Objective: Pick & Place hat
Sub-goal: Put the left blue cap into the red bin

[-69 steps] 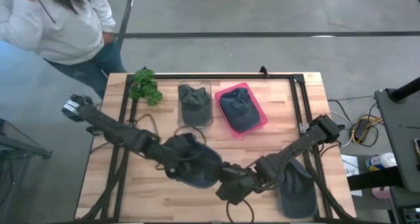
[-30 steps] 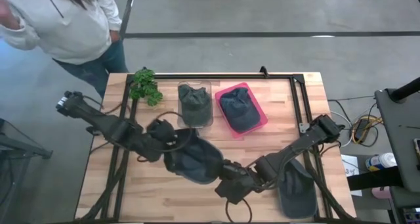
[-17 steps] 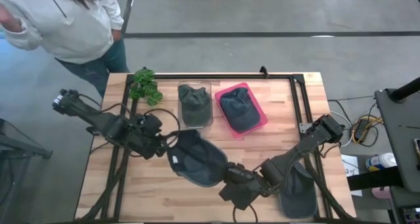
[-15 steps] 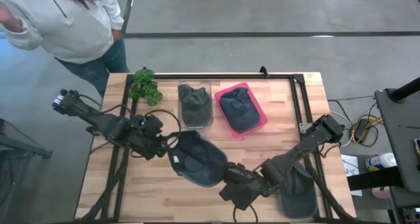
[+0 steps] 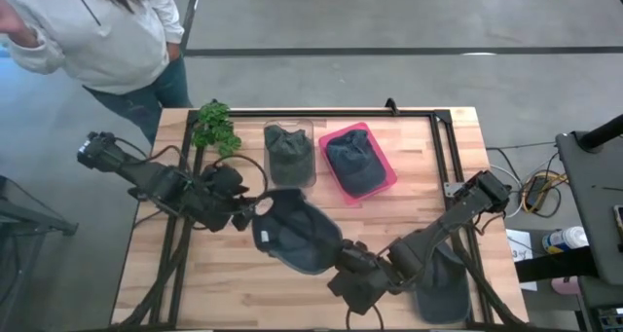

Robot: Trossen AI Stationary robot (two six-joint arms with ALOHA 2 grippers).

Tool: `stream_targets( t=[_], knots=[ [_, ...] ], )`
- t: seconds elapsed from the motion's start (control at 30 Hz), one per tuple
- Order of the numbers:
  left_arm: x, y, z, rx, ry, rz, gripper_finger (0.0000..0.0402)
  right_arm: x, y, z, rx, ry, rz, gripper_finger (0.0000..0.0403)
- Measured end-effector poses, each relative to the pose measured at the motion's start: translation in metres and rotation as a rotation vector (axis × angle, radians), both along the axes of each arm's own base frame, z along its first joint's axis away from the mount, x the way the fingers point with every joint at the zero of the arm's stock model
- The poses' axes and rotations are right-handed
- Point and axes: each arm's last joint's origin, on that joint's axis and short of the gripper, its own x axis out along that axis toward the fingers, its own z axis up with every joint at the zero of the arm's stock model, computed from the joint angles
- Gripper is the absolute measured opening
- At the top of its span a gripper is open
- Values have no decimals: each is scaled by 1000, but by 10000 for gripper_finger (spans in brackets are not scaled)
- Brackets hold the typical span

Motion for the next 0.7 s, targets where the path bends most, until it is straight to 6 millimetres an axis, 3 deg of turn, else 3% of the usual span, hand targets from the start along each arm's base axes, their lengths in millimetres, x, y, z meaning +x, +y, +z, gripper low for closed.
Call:
stream_targets(
  t=[0.33,0.7],
  knots=[
    [-8,11,-13,75,132,49,165,-5,6,1,-61,-2,1,13],
    [15,7,-41,-56,51,-41,165,-4,6,1,-100,17,22,13]
  ],
)
